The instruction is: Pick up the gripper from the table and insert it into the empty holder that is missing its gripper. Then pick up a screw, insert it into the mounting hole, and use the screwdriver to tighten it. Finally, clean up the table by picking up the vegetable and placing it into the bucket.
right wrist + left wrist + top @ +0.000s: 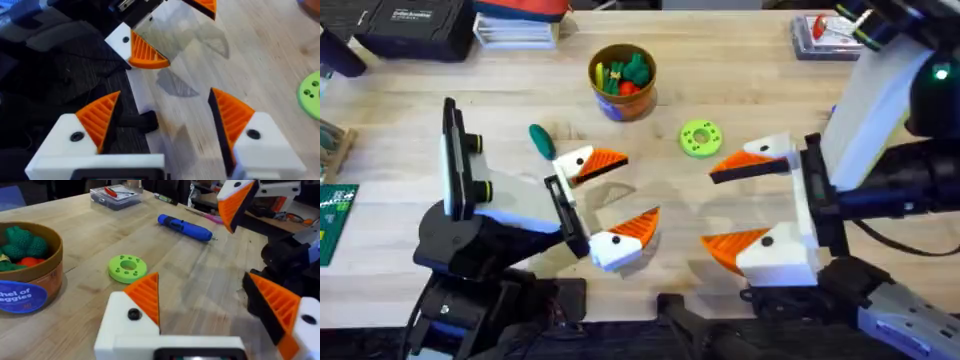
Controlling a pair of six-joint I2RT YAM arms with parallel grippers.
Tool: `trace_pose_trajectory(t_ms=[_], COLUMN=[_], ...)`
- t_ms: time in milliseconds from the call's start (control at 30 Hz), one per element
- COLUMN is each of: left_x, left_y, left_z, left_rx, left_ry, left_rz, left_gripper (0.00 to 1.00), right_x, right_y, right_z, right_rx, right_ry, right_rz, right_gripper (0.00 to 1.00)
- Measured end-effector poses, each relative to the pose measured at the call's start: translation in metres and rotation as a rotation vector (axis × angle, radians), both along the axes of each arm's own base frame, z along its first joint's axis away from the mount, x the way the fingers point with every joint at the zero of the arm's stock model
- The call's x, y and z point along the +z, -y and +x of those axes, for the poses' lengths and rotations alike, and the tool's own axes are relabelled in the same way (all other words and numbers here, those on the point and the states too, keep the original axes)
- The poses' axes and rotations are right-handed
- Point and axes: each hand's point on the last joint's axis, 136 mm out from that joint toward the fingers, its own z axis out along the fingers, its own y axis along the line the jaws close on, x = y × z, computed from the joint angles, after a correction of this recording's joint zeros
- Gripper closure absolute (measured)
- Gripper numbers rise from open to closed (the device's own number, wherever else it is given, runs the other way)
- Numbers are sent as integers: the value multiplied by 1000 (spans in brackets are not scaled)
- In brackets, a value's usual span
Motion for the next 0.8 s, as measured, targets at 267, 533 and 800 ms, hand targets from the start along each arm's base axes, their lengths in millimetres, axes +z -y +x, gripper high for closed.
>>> trace_pose_trajectory(t_ms=[267,533,800], left_x=[0,0,0], left_y=[0,0,0], left_z=[0,0,0], left_rx=[0,0,0], left_ry=[0,6,7], left_rz=[0,3,3], left_gripper=[787,996,996], right_x=[1,0,-14], right_y=[-1,0,38], right_z=[-1,2,54], right_rx=[22,13,-280], right_ry=[17,32,97], right_rz=[6,-3,-153], right_gripper=[9,8,8])
